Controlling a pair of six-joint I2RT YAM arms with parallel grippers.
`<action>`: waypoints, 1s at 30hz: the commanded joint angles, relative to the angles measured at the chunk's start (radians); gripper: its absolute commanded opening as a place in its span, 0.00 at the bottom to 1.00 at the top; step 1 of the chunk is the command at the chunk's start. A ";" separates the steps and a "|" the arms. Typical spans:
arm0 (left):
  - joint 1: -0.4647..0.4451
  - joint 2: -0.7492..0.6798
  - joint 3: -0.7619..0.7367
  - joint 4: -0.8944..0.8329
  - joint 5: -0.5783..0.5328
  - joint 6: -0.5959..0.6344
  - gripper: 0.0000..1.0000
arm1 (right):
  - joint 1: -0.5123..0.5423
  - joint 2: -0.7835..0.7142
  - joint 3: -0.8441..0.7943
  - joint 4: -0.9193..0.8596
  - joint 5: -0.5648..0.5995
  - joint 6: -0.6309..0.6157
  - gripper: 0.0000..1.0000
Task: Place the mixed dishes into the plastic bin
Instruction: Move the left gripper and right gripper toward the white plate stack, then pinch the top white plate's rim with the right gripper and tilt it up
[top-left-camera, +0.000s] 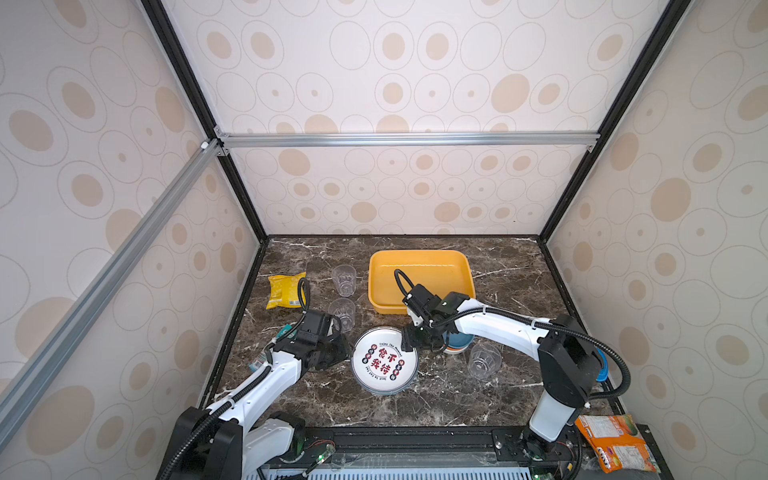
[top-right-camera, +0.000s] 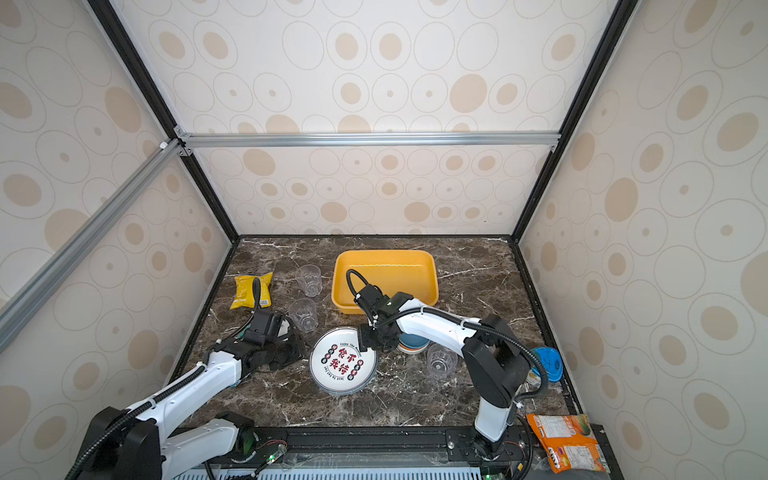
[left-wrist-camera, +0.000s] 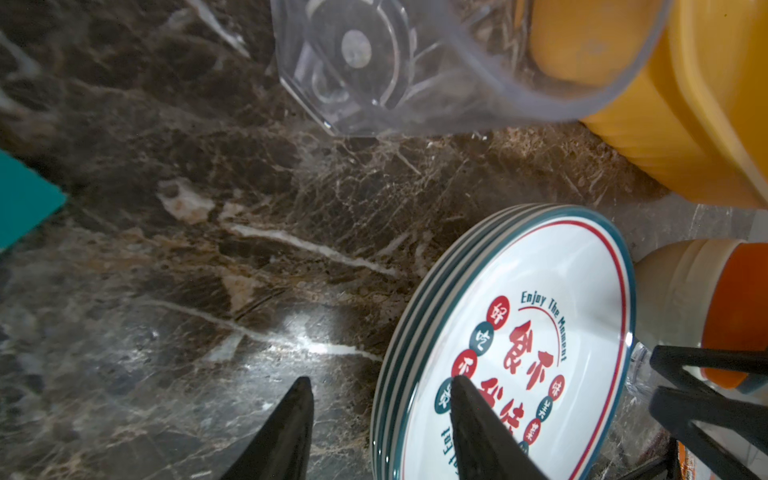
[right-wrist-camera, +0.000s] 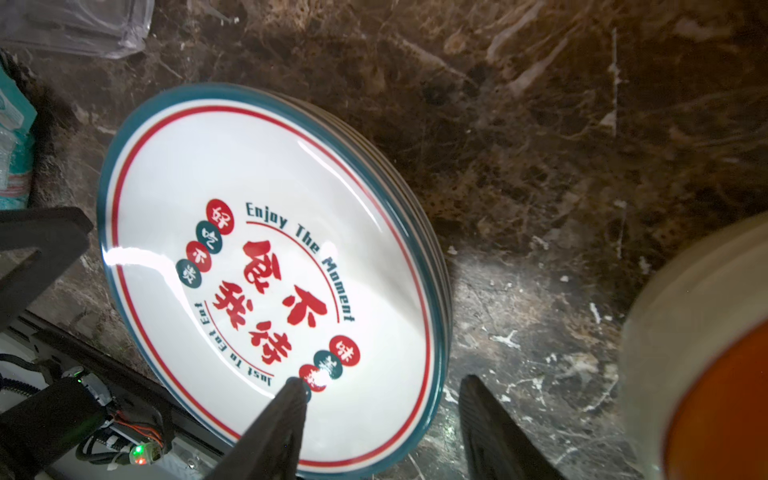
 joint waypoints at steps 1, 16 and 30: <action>-0.009 0.002 0.000 0.012 -0.006 -0.017 0.54 | 0.011 0.027 0.029 -0.010 0.009 0.011 0.63; -0.009 0.013 -0.008 0.020 0.000 -0.018 0.52 | 0.013 0.053 0.046 -0.002 -0.005 0.008 0.63; -0.010 0.016 -0.017 0.028 0.009 -0.024 0.49 | 0.015 0.046 0.055 -0.024 0.021 0.010 0.65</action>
